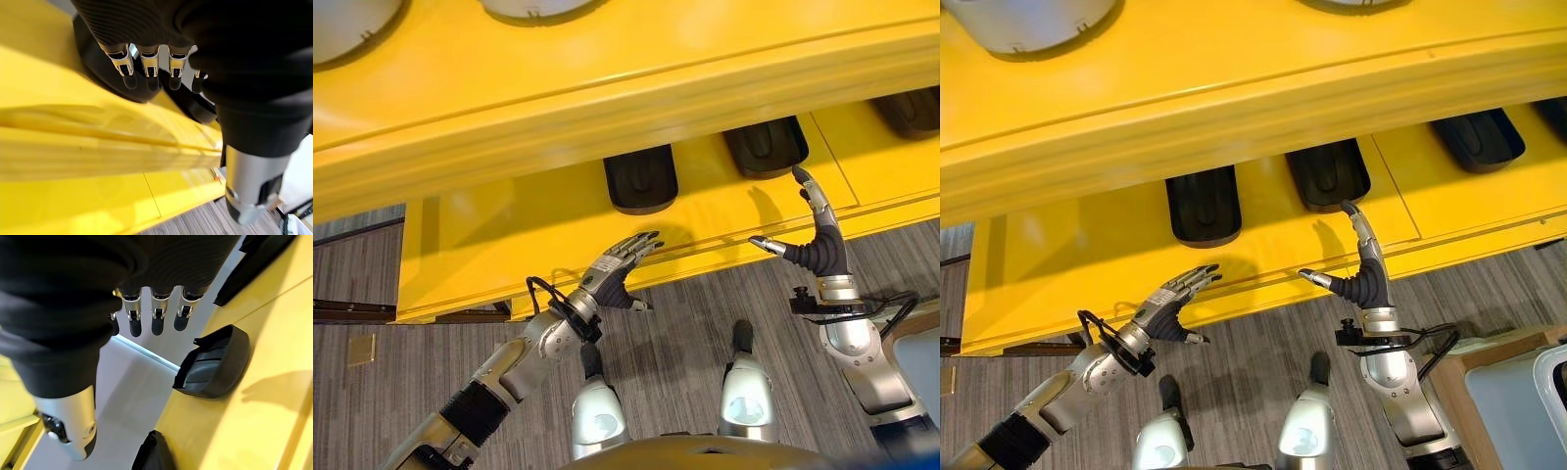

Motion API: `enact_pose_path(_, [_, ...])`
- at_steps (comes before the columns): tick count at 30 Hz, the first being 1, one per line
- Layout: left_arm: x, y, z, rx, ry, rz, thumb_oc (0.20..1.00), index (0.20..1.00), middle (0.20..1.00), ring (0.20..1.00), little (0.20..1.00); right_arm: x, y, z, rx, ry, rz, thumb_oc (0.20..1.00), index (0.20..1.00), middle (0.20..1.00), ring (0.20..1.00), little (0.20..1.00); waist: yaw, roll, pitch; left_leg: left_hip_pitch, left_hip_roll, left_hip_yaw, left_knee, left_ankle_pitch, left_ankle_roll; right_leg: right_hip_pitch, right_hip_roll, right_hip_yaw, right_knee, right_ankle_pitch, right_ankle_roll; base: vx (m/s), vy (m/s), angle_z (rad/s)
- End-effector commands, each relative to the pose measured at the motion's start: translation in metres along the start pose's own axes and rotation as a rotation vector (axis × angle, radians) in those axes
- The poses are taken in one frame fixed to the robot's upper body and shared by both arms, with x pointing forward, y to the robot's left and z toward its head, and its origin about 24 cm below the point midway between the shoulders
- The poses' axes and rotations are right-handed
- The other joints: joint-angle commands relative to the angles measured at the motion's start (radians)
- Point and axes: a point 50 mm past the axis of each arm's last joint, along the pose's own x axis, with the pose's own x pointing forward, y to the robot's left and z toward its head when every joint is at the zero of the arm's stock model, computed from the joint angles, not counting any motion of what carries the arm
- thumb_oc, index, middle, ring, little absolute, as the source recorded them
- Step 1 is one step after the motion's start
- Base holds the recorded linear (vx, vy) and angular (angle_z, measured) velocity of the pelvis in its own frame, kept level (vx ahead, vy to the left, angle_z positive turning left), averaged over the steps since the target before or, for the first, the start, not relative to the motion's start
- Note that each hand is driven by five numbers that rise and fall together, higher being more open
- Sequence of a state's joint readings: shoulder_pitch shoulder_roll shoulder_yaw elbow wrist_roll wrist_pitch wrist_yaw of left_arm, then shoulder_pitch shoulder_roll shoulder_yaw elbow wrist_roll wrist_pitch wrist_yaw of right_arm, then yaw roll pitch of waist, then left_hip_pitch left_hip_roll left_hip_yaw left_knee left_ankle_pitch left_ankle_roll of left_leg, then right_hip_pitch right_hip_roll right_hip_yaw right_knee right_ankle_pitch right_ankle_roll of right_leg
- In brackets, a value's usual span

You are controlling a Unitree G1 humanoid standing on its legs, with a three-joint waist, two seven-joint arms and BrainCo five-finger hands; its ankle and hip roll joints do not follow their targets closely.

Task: Move parts from the plastic box to the shelf.

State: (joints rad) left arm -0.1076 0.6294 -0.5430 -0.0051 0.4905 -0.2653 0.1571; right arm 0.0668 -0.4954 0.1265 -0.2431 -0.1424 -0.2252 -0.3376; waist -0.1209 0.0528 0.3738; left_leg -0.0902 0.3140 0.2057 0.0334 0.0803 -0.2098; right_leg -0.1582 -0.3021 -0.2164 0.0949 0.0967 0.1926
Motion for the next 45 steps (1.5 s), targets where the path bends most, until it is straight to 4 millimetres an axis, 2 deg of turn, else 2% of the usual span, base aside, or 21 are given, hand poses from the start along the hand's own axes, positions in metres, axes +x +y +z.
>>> enact_pose_path(1, [0.008,0.008,0.015,-0.049,-0.09,0.051,1.0,1.0,1.0,1.0,1.0,0.016,-0.02,0.035,-0.031,-0.217,-0.071,1.0,1.0,1.0,1.0,1.0,-0.009,0.011,-0.005,-0.006,-0.032,0.015,0.028,0.01,0.073,-0.054,-0.003,-0.028,0.237,-0.162,-0.025,-0.02,0.014,-0.12])
enact_pose_path(13, [0.012,0.001,-0.001,-0.033,-0.006,0.062,1.0,1.0,1.0,1.0,1.0,0.017,-0.021,0.037,-0.027,-0.224,-0.087,1.0,1.0,1.0,1.0,1.0,-0.014,-0.011,0.017,-0.014,-0.029,0.039,0.036,0.001,0.068,-0.084,-0.002,-0.004,0.234,-0.152,-0.017,0.0,0.003,-0.04])
enact_pose_path(21, [0.015,0.011,-0.025,-0.017,0.125,0.167,1.0,1.0,1.0,1.0,1.0,0.014,-0.023,0.036,-0.006,-0.212,-0.096,1.0,1.0,1.0,1.0,1.0,-0.024,-0.026,0.027,-0.019,-0.021,0.049,0.051,-0.004,0.065,-0.103,0.002,0.01,0.253,-0.154,-0.021,0.0,0.002,-0.04])
enact_pose_path(26, [0.013,0.008,-0.035,-0.022,0.187,0.184,1.0,1.0,1.0,1.0,1.0,0.014,-0.023,0.035,0.01,-0.201,-0.094,1.0,1.0,1.0,1.0,1.0,-0.025,-0.029,0.031,-0.023,-0.018,0.05,0.061,-0.007,0.062,-0.106,0.001,0.011,0.26,-0.157,-0.023,0.0,-0.003,-0.02])
enact_pose_path(45, [0.012,0.003,-0.054,0.02,0.293,0.193,1.0,1.0,1.0,1.0,1.0,0.013,-0.025,0.035,0.035,-0.2,-0.097,1.0,1.0,1.0,1.0,1.0,-0.031,-0.033,0.037,-0.036,-0.017,0.049,0.082,-0.013,0.058,-0.117,0.0,0.014,0.276,-0.159,-0.028,0.0,0.0,0.0])
